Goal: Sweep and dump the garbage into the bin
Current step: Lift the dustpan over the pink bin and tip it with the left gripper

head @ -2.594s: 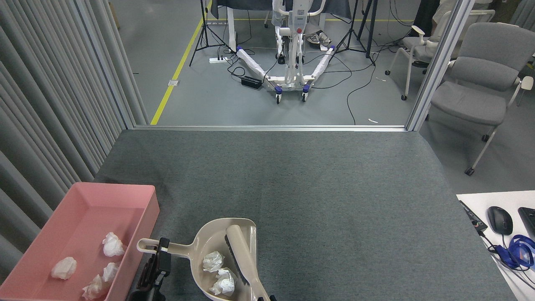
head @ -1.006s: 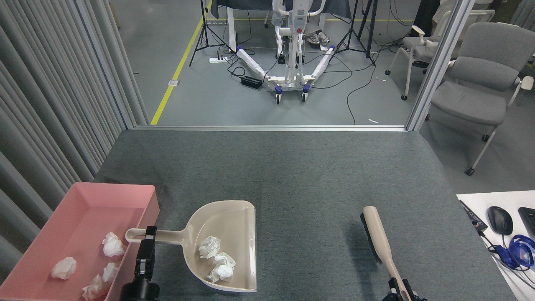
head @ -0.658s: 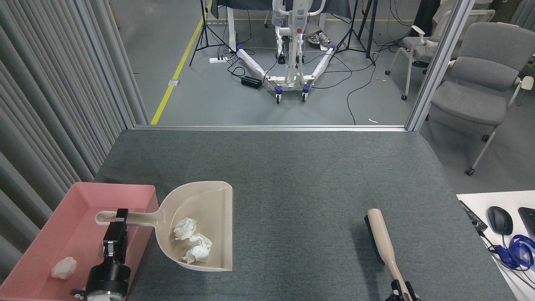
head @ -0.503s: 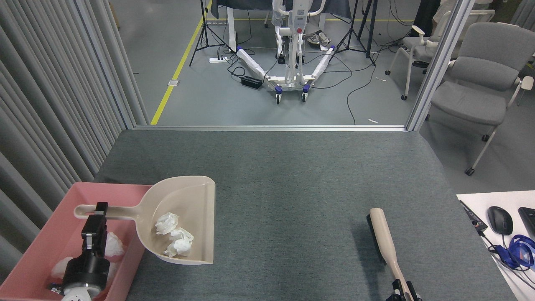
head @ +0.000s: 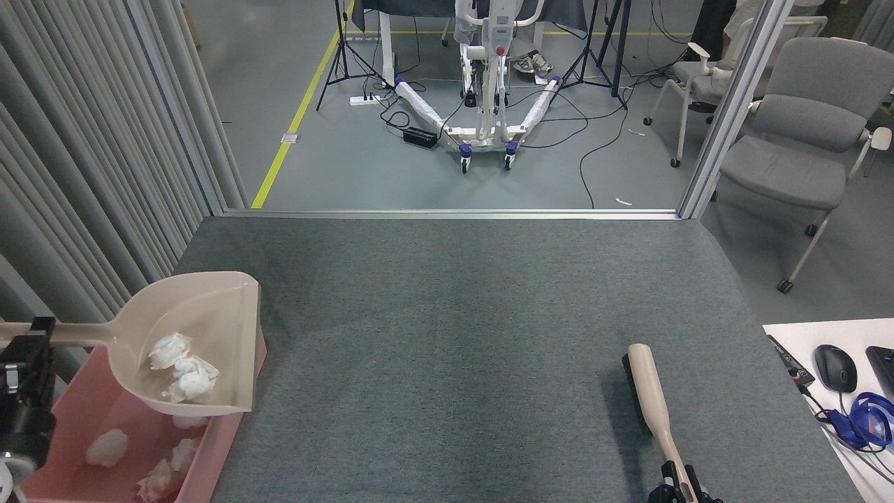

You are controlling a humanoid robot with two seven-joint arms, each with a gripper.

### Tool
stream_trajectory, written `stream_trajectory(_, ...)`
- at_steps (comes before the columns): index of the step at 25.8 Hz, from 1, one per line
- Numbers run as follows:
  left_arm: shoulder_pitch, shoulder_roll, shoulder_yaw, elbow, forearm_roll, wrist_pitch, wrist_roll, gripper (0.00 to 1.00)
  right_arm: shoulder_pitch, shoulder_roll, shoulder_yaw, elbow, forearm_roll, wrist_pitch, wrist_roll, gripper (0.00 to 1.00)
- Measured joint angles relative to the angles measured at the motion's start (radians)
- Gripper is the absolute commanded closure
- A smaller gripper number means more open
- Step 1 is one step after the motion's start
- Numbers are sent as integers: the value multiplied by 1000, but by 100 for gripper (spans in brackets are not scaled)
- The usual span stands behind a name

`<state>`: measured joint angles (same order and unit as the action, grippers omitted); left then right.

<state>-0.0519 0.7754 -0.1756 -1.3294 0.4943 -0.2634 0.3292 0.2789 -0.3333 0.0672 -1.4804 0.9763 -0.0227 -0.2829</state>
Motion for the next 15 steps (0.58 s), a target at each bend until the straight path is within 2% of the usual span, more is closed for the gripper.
stream_trajectory(5, 3, 57, 16, 86, 56, -33, -14, 100, -3, 0, 3, 8, -5, -1, -5, 100)
stream_trajectory(15, 74, 89, 96, 208, 61, -142, -62, 100, -4, 0, 9, 13, -28, -8, -8, 100)
